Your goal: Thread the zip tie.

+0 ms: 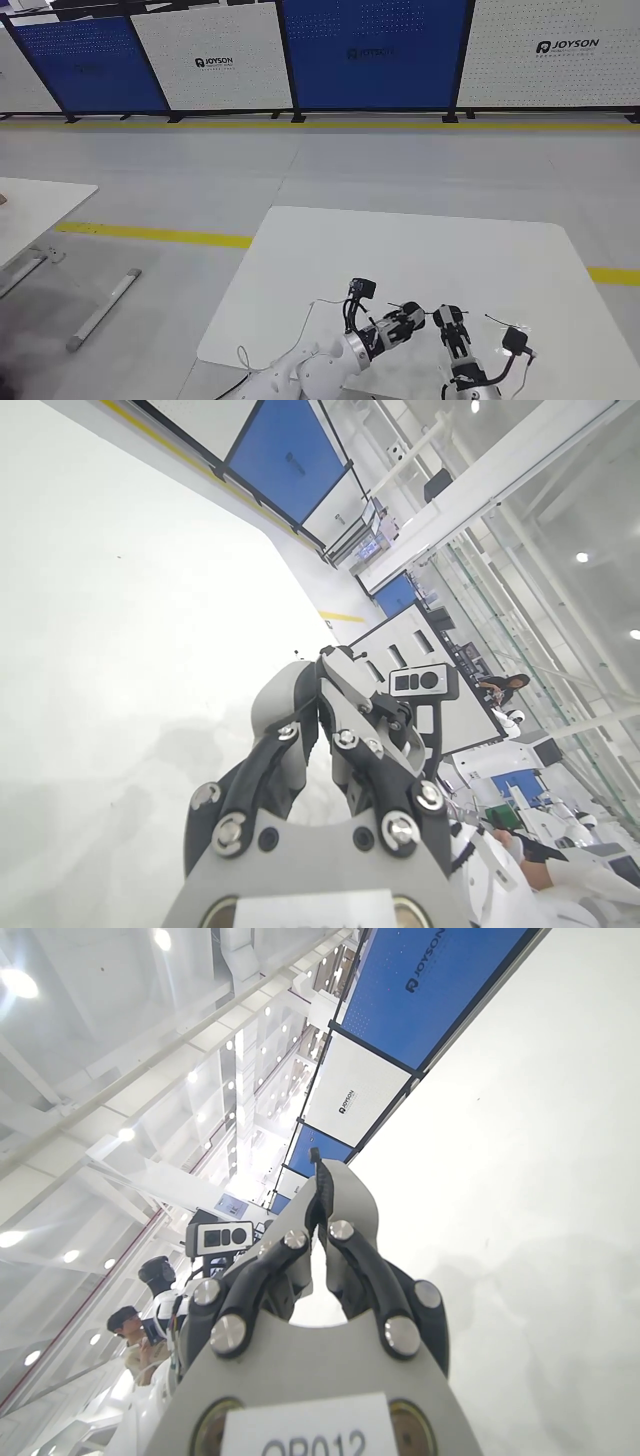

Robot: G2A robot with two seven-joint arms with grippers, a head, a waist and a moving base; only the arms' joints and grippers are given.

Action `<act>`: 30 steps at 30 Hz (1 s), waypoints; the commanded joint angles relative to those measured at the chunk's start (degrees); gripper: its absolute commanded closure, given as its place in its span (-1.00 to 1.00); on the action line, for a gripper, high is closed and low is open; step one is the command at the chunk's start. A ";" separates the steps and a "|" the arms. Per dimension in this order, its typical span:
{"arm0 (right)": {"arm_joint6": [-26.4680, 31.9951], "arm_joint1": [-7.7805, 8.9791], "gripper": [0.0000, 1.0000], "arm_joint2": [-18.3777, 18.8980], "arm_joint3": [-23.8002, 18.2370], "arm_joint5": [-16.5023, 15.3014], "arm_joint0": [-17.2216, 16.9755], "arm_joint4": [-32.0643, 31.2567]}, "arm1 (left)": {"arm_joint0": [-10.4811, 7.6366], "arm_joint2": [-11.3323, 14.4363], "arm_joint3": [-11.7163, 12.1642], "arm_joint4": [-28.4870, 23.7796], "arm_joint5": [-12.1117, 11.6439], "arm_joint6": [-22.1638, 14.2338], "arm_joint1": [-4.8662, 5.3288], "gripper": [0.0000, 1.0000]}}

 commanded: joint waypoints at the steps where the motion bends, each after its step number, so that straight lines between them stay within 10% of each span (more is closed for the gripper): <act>1: -0.23 -0.04 1.00 -0.02 0.05 0.11 -0.03 -0.29 | 0.17 -0.10 -0.18 0.25 0.01 0.20 0.03 0.20; 10: -1.09 -0.18 1.00 0.05 0.13 0.14 -0.14 -0.98 | 0.64 -0.33 -0.51 1.26 0.63 2.16 -0.03 0.10; 16: -1.13 -0.26 1.00 0.03 0.32 0.16 -0.10 -1.40 | 0.87 -0.55 -0.71 1.56 0.86 2.80 -0.06 0.50; 17: -1.13 -0.27 1.00 0.02 0.35 0.15 -0.08 -1.44 | 0.91 -0.57 -0.72 1.61 0.88 2.89 -0.07 0.96; 30: -0.62 -0.45 1.00 -0.48 0.03 -0.32 -0.16 -2.03 | 1.24 -0.18 -1.51 1.71 -1.31 1.61 -0.08 1.00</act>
